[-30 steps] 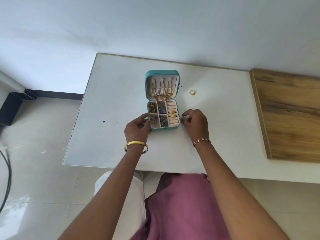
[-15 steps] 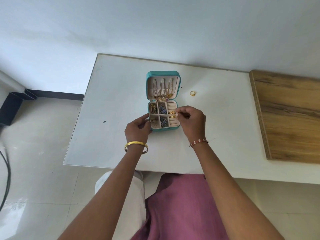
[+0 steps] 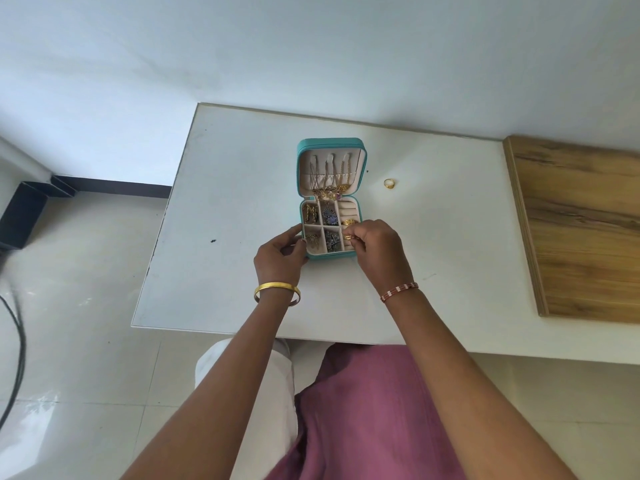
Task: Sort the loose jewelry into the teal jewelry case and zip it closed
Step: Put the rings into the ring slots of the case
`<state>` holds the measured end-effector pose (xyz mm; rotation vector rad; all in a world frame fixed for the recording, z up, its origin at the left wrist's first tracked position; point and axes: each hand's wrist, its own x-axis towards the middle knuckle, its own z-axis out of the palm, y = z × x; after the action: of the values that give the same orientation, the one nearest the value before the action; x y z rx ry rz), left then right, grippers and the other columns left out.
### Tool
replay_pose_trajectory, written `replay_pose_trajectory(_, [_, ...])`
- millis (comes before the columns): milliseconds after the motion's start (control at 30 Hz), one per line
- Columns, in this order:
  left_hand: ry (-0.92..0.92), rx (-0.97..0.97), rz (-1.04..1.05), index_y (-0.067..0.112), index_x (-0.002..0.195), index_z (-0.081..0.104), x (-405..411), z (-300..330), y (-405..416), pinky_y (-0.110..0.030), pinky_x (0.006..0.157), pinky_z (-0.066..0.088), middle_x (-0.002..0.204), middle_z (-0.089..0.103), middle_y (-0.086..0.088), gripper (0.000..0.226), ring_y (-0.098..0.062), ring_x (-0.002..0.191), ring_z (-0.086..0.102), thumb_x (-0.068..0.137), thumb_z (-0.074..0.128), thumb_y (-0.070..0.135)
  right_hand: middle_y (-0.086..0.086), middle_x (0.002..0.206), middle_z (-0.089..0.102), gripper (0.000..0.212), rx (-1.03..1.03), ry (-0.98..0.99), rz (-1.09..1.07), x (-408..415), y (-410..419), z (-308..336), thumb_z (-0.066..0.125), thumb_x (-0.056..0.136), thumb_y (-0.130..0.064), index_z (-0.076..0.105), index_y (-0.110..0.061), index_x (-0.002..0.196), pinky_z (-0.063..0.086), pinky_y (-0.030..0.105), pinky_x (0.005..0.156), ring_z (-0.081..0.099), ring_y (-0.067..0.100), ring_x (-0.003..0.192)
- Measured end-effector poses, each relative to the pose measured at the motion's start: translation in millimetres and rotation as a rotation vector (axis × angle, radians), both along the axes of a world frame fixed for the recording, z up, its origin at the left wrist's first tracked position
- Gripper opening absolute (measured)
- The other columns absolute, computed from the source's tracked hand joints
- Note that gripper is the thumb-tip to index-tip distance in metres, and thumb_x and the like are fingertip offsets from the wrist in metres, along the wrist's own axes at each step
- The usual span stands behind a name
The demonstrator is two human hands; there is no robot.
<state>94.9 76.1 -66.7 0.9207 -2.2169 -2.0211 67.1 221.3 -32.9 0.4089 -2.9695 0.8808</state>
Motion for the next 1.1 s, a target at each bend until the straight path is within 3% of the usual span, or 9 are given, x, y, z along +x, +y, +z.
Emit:
replay_pose_trajectory(367, [-0.003, 0.007, 0.005, 0.011, 0.113, 0.065, 1, 1, 0, -0.042, 0.084, 0.056, 0.089, 0.067, -0.002, 0.031, -0.014, 0.074, 0.065, 0.084, 0.059, 0.004, 0.018, 0.101, 0.068, 0.023, 0.205, 0.042, 0.067, -1, 2, 3, 0.053, 0.086, 0.006, 0.068, 0.002, 0.103, 0.047, 0.033, 0.079, 0.053, 0.031, 0.100])
replay_pose_trajectory(567, [-0.002, 0.013, 0.015, 0.011, 0.112, 0.065, 2, 2, 2, -0.041, 0.084, 0.055, 0.089, 0.068, -0.002, 0.030, -0.008, 0.071, 0.064, 0.084, 0.060, 0.004, 0.022, 0.095, 0.067, 0.025, 0.254, 0.053, 0.101, 3, 2, 0, 0.052, 0.081, 0.011, 0.067, 0.008, 0.101, 0.049, 0.035, 0.073, 0.055, 0.034, 0.096])
replay_pose_trajectory(700, [-0.007, 0.010, 0.013, 0.011, 0.112, 0.065, 2, 3, 2, -0.042, 0.084, 0.055, 0.089, 0.068, -0.002, 0.030, -0.010, 0.072, 0.065, 0.084, 0.060, 0.004, 0.022, 0.080, 0.063, 0.017, 0.284, 0.127, 0.053, 12, -3, -3, 0.066, 0.068, 0.015, 0.070, 0.010, 0.083, 0.052, 0.034, 0.055, 0.059, 0.038, 0.078])
replay_pose_trajectory(767, [-0.007, -0.003, 0.007, 0.011, 0.112, 0.065, 2, 5, 2, -0.042, 0.084, 0.055, 0.090, 0.068, -0.002, 0.030, -0.012, 0.072, 0.065, 0.084, 0.059, 0.004, 0.022, 0.081, 0.060, 0.018, 0.270, 0.149, 0.018, 14, -5, -5, 0.069, 0.068, 0.013, 0.070, 0.009, 0.086, 0.051, 0.033, 0.054, 0.058, 0.039, 0.077])
replay_pose_trajectory(900, [-0.013, 0.007, 0.016, 0.011, 0.112, 0.065, 2, 6, 3, -0.042, 0.084, 0.055, 0.091, 0.068, -0.003, 0.030, -0.018, 0.078, 0.066, 0.084, 0.059, 0.004, 0.021, 0.087, 0.057, 0.021, 0.055, 0.070, -0.103, 9, -1, -10, 0.058, 0.081, 0.010, 0.070, 0.004, 0.097, 0.041, 0.027, 0.067, 0.053, 0.033, 0.085])
replay_pose_trajectory(1000, [-0.014, 0.013, 0.035, 0.011, 0.111, 0.066, 1, 5, 4, -0.039, 0.083, 0.056, 0.089, 0.068, -0.003, 0.030, -0.014, 0.074, 0.065, 0.083, 0.059, 0.003, 0.021, 0.089, 0.061, 0.025, -0.271, 0.056, -0.417, -5, 11, -9, 0.052, 0.083, 0.009, 0.071, 0.000, 0.096, 0.039, 0.017, 0.071, 0.058, 0.029, 0.082])
replay_pose_trajectory(1100, [-0.018, 0.034, 0.071, 0.012, 0.110, 0.067, -3, 2, 6, -0.035, 0.081, 0.056, 0.089, 0.070, -0.007, 0.029, -0.011, 0.072, 0.065, 0.083, 0.059, 0.003, 0.020, 0.100, 0.062, 0.026, -0.319, -0.038, -0.595, -28, 23, -15, 0.051, 0.086, 0.004, 0.068, -0.002, 0.105, 0.035, 0.008, 0.072, 0.061, 0.028, 0.091])
